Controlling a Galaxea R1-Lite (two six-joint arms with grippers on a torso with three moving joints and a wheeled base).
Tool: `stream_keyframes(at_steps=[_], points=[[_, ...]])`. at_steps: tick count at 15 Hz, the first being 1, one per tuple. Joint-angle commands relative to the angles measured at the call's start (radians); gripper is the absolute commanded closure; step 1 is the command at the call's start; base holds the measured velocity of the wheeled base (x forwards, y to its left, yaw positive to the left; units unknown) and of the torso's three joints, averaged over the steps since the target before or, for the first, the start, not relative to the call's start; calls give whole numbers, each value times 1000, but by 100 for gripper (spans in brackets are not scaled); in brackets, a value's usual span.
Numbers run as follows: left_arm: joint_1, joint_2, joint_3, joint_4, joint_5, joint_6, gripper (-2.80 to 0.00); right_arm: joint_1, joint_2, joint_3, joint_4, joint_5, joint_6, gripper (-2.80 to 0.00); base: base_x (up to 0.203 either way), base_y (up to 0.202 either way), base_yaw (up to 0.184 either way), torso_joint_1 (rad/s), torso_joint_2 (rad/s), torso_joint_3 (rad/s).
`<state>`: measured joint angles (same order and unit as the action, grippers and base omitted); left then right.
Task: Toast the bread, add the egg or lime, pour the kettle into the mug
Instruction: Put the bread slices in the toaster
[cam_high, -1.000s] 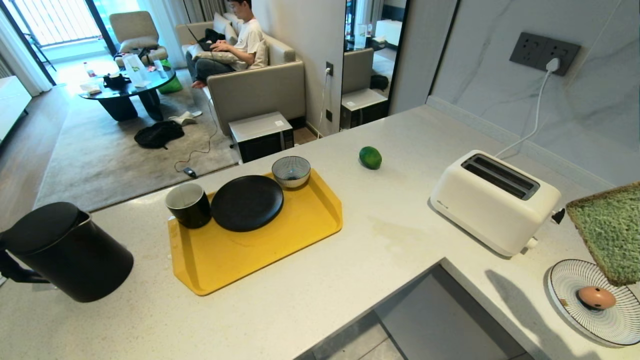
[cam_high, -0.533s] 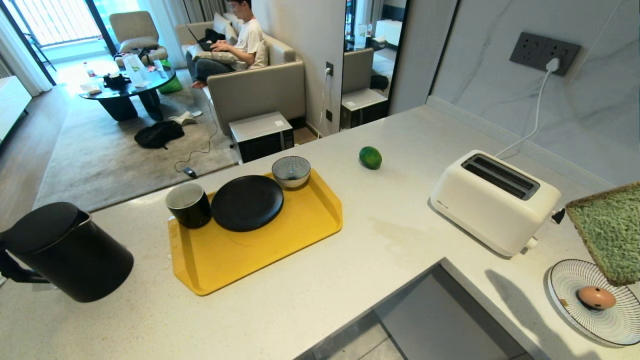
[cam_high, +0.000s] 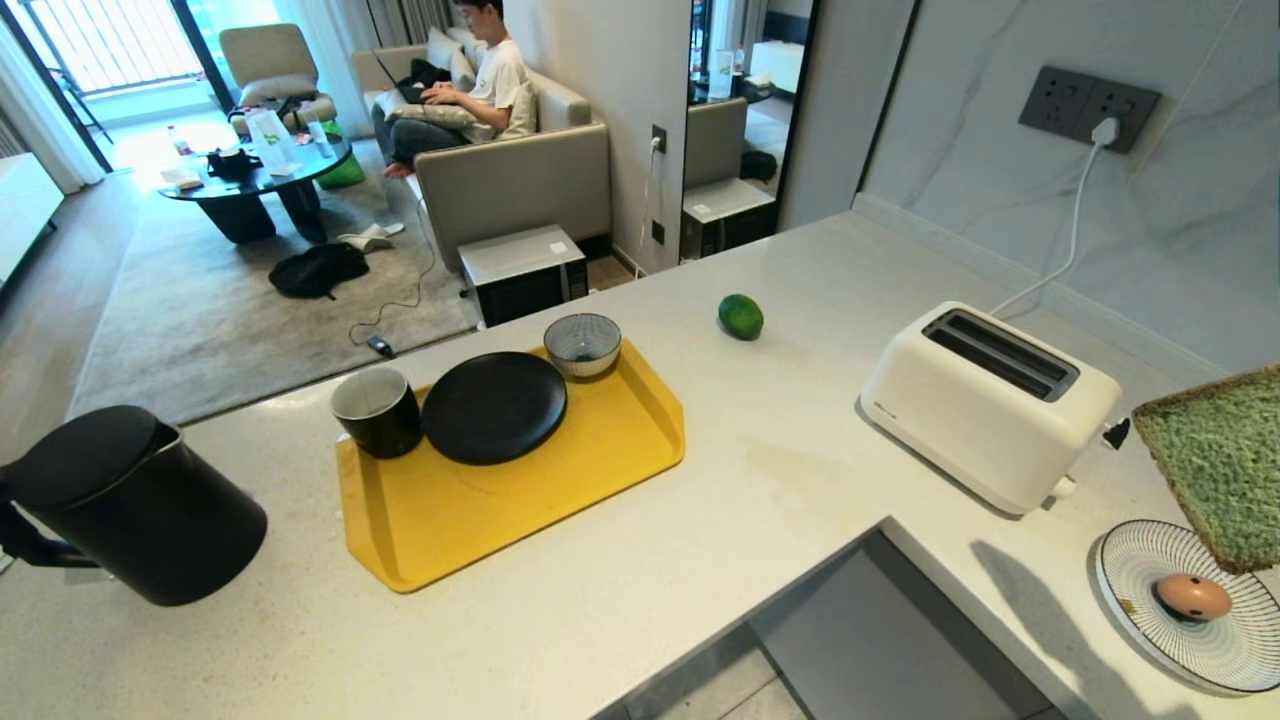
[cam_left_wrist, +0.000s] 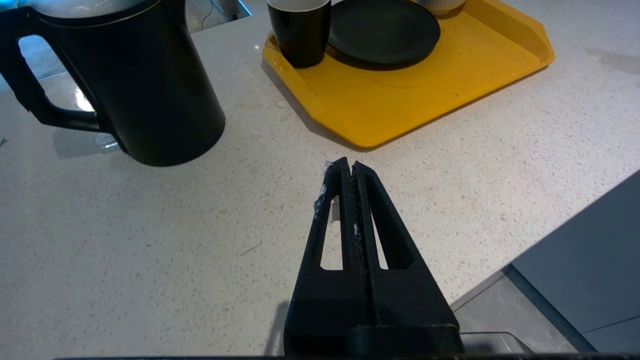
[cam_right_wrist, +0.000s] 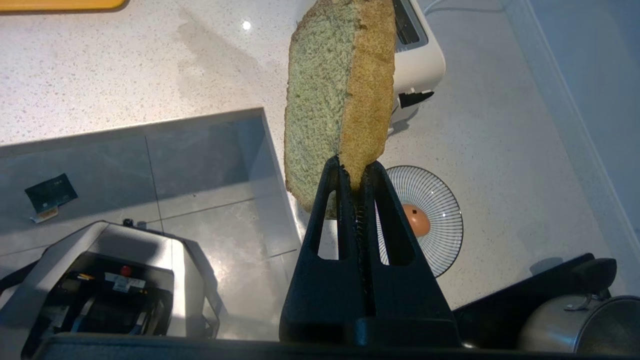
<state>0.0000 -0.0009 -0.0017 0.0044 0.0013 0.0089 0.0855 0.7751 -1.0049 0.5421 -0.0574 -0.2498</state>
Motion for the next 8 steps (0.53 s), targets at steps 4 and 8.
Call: stream_keyframes(at_steps=[4,8], points=[[0,1,0,0,0,0,0,0,-2,1,2,-4,-3,0,168,0,0,7,0,0],[0,1,0,0,-1,3,0,0,0,-8,2,-7,-3,0,105,0,0,9,2,-1]])
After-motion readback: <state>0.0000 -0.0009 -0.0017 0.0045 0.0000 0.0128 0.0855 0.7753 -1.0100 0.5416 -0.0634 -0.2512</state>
